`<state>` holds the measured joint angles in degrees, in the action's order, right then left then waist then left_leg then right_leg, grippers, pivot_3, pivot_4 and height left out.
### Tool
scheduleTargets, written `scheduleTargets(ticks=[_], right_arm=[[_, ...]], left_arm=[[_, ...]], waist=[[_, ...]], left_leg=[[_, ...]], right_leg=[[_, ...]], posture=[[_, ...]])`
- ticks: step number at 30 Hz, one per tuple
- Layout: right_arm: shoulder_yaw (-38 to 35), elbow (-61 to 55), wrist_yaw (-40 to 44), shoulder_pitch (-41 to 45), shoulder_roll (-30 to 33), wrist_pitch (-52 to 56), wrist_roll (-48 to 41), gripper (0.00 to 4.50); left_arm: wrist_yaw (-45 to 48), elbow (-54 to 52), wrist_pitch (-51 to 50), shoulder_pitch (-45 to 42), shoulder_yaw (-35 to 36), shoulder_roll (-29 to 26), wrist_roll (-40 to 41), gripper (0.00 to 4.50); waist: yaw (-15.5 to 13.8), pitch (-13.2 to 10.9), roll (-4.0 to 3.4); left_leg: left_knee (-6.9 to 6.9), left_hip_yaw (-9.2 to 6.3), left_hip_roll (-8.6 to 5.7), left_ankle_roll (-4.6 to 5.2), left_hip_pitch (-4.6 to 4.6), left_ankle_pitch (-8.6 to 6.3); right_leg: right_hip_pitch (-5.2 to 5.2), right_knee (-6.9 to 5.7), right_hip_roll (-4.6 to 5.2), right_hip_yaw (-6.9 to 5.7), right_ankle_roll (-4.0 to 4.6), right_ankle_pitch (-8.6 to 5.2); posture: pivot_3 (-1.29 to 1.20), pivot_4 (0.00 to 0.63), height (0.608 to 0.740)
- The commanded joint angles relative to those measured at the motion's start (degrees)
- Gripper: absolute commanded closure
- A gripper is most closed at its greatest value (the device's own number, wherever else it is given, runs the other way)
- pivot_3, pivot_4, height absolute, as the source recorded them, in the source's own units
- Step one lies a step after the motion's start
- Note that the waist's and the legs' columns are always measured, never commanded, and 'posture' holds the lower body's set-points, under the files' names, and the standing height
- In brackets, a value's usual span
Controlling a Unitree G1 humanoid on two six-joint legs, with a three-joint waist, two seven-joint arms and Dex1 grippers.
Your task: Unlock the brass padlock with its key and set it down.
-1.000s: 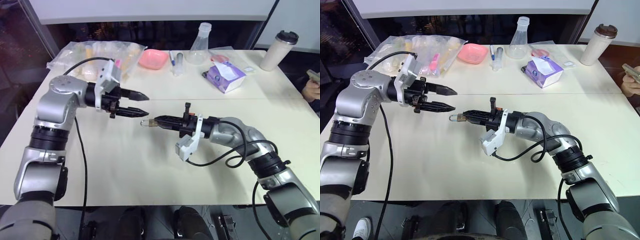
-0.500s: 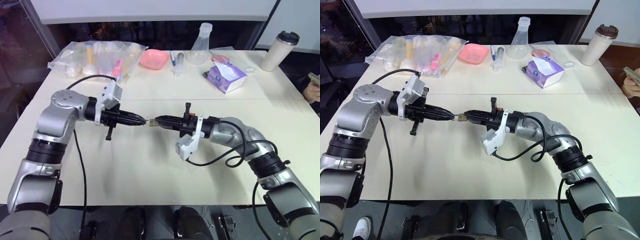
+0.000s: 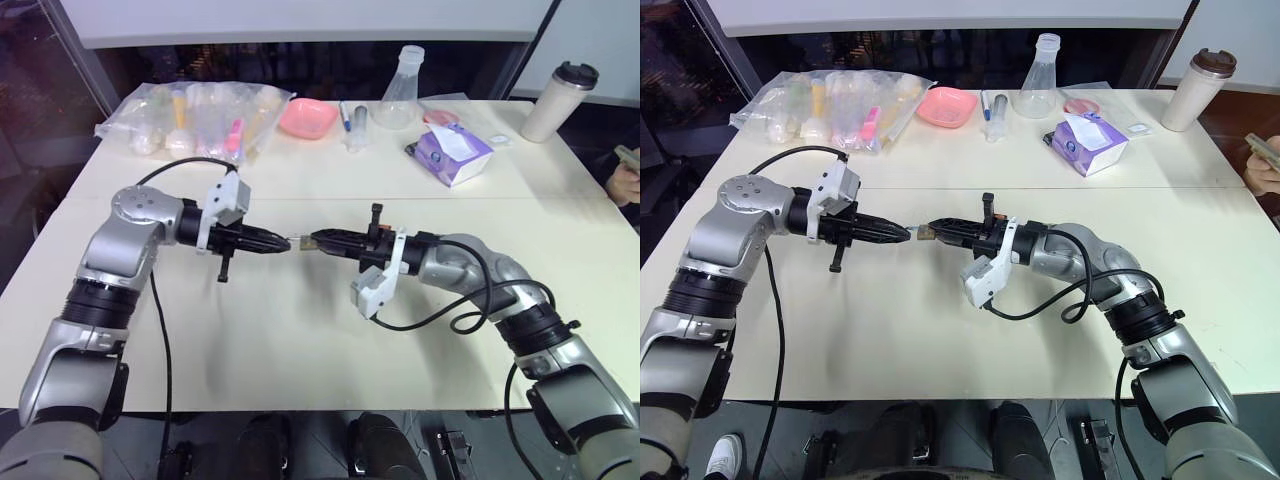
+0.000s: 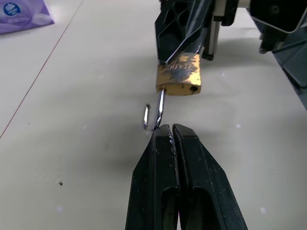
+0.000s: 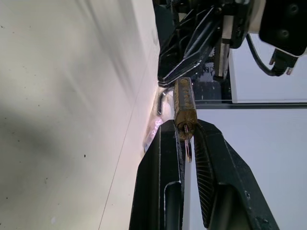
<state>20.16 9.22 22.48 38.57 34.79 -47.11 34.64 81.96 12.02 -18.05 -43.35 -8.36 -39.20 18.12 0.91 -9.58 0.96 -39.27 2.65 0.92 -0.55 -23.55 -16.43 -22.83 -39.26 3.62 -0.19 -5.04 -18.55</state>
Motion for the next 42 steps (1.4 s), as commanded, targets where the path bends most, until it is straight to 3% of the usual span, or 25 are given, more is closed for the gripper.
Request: scheduleTargets(ticks=[1,9,19,31,32,34,36,39,42], right_arm=[[-1.0,-2.0,-0.5,0.7,-0.4,-0.3,-1.4,4.50],[-0.6,-1.8,-0.1,0.7,-0.5,-0.3,-1.6,4.50],[1.9,8.5,-4.6,-0.4,-2.5,0.7,4.3,4.50],[8.5,21.4,-12.5,4.0,-4.2,2.7,15.1,4.50],[8.7,21.4,-12.3,4.0,-4.2,2.8,15.0,3.57],[9.1,21.0,-11.8,3.8,-4.0,3.0,14.9,2.76],[9.4,20.5,-10.9,3.3,-3.5,3.0,14.4,1.61],[8.9,17.3,-5.1,1.0,-0.9,3.8,11.1,0.23],[4.7,8.8,2.1,-4.1,4.9,6.9,2.9,0.03]], left_arm=[[-1.5,0.3,1.3,-0.5,1.5,0.4,0.0,4.46],[-2.2,0.6,0.9,0.4,2.3,0.0,0.6,4.46],[-3.9,0.0,1.3,7.9,5.8,-7.6,-0.2,4.46],[-10.8,-11.1,-3.6,15.4,8.6,-6.2,2.9,4.46],[-11.1,-11.7,-3.8,16.0,8.7,-6.2,3.1,4.50],[-11.7,-12.3,-3.9,16.8,8.7,-6.1,3.1,4.50],[-12.0,-12.7,-4.2,17.1,8.7,-6.1,3.3,4.50],[-11.4,-13.4,-4.6,16.8,7.8,-5.8,3.9,4.50],[-10.5,-15.1,-5.9,17.4,7.6,-6.2,5.0,4.50]], waist=[[0.0,0.0,0.00],[0.1,0.0,0.00],[0.1,0.0,0.00],[0.8,0.0,0.01],[1.0,0.0,0.01],[1.0,0.0,0.00],[1.0,0.0,0.02],[0.9,0.0,0.01],[-0.2,0.0,0.01]], left_leg=[[0.00,0.00,0.00,0.00,0.00,0.00],[0.00,0.00,0.00,0.00,0.00,0.00],[0.04,0.04,0.02,0.00,0.02,0.00],[0.07,0.06,0.04,-0.02,0.03,0.01],[0.07,0.04,0.04,-0.03,0.03,0.02],[0.07,0.03,0.04,-0.04,0.03,0.02],[0.06,0.04,0.02,-0.04,0.04,0.02],[0.06,0.03,0.02,-0.04,0.06,0.02],[0.06,0.00,0.01,-0.02,0.07,0.01]], right_leg=[[0.00,0.00,0.00,0.00,0.00,0.00],[0.00,0.00,0.00,0.00,0.00,0.00],[-0.04,-0.04,0.00,0.00,0.00,0.00],[-0.07,-0.06,-0.01,0.02,0.00,0.00],[-0.07,-0.08,-0.01,0.03,0.00,0.00],[-0.06,-0.08,-0.01,0.04,0.00,0.00],[-0.03,-0.07,0.02,0.04,0.00,0.00],[0.01,-0.07,0.01,0.04,0.00,0.00],[0.04,-0.05,0.03,0.03,0.00,0.00]], posture=[[0.00,0.150,0.715],[0.00,0.150,0.715],[0.00,0.150,0.715],[0.00,0.150,0.715],[0.00,0.150,0.715],[0.00,0.150,0.715],[0.00,0.150,0.715],[0.00,0.150,0.715],[0.00,0.150,0.715]])
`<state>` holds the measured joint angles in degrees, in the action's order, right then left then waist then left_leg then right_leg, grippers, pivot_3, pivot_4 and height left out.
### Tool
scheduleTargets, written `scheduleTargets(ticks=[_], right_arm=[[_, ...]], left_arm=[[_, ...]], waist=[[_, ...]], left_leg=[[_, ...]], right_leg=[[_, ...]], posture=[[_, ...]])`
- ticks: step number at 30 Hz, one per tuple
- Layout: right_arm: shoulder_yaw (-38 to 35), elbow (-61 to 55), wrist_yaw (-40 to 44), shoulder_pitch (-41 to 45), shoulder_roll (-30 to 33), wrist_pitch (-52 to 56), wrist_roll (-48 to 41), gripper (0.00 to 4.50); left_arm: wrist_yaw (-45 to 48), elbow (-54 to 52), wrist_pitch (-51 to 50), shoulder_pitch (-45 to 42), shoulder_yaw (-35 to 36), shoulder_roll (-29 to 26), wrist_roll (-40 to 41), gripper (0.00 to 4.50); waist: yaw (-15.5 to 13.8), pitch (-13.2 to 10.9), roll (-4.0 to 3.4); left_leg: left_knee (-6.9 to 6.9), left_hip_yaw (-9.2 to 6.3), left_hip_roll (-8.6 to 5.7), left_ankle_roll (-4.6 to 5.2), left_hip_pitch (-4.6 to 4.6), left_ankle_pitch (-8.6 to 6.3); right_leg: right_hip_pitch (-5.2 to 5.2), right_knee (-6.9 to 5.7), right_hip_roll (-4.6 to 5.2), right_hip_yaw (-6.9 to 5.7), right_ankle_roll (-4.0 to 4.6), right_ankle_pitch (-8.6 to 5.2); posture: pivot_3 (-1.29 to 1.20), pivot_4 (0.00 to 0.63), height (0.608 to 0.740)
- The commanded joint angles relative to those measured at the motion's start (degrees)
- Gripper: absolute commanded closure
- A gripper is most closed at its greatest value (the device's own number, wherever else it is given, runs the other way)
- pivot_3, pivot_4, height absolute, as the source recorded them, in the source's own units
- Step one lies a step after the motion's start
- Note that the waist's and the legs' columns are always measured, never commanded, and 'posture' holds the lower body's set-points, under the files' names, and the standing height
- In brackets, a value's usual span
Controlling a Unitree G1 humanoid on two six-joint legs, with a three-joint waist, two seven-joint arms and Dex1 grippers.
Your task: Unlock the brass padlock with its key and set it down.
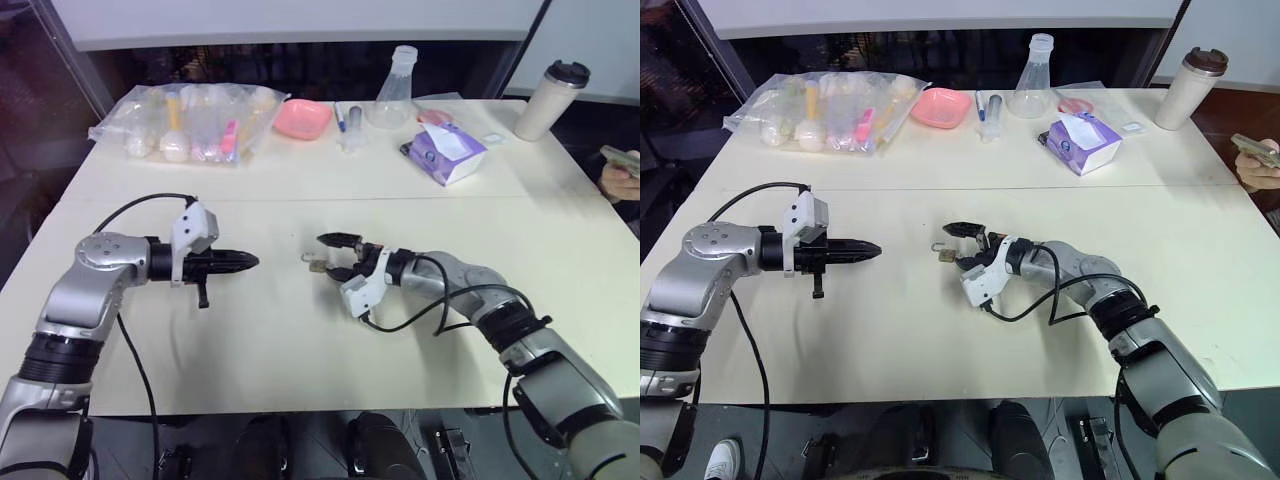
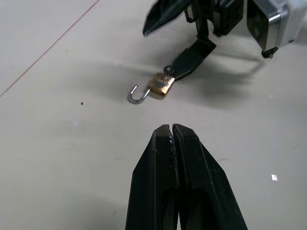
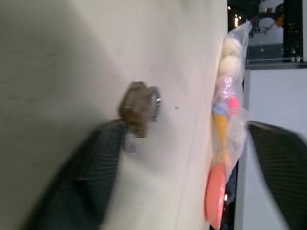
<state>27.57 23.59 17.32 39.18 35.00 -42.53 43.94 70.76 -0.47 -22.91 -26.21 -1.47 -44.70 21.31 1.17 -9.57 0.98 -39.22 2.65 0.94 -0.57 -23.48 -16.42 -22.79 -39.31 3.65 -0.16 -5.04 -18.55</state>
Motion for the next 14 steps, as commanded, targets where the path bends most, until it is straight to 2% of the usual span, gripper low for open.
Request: scheduleTargets(ticks=[1,3,7,8,11,14], right_arm=[[-4.7,-8.8,10.0,-6.8,6.2,4.7,-10.5,0.03],[-8.7,-15.8,16.7,-11.3,8.3,12.5,-20.5,0.03],[-13.3,-27.2,27.1,-17.5,10.7,25.6,-34.4,0.03],[-15.5,-32.3,29.8,-19.9,11.4,32.6,-40.4,0.03],[-22.1,-47.1,32.6,-26.2,12.6,55.0,-57.9,0.03],[-24.2,-52.2,32.0,-27.1,12.5,65.0,-62.7,0.03]], left_arm=[[0.8,-3.0,-1.6,0.5,1.1,-0.8,2.3,4.50],[0.6,-3.4,-2.4,0.9,1.5,-1.1,2.7,4.50],[0.3,-3.1,-0.5,2.1,1.4,-2.0,1.3,4.50],[0.2,-3.0,-0.5,2.6,1.7,-2.3,1.2,4.50],[-0.1,-5.0,-1.5,5.0,4.1,-4.0,2.8,4.50],[-0.7,-5.8,-2.2,6.0,5.2,-4.5,3.7,4.50]], waist=[[-0.7,0.0,0.00],[-0.9,0.0,0.01],[-0.3,0.0,0.00],[-0.1,0.0,-0.01],[-0.1,0.0,-0.04],[-0.2,0.0,-0.03]], left_leg=[[0.00,-0.01,-0.02,0.03,0.00,-0.02],[-0.03,-0.03,-0.05,0.08,0.00,-0.04],[-0.06,-0.06,-0.02,0.39,0.07,-0.22],[-0.04,-0.07,0.01,0.41,0.11,-0.23],[0.05,-0.11,0.07,0.41,0.11,-0.23],[0.05,-0.13,0.12,0.41,0.10,-0.24]], right_leg=[[0.02,0.01,0.02,0.00,0.00,0.00],[0.10,0.08,0.07,0.00,0.00,0.00],[0.19,0.10,0.07,-0.01,0.00,0.00],[0.19,0.08,0.04,0.00,0.00,0.00],[0.15,0.05,0.00,-0.01,0.01,0.00],[0.16,0.08,0.00,-0.04,0.02,0.01]], posture=[[0.00,0.150,0.715],[0.00,0.150,0.715],[0.00,0.150,0.715],[0.00,0.150,0.715],[0.00,0.150,0.715],[0.00,0.150,0.715]])
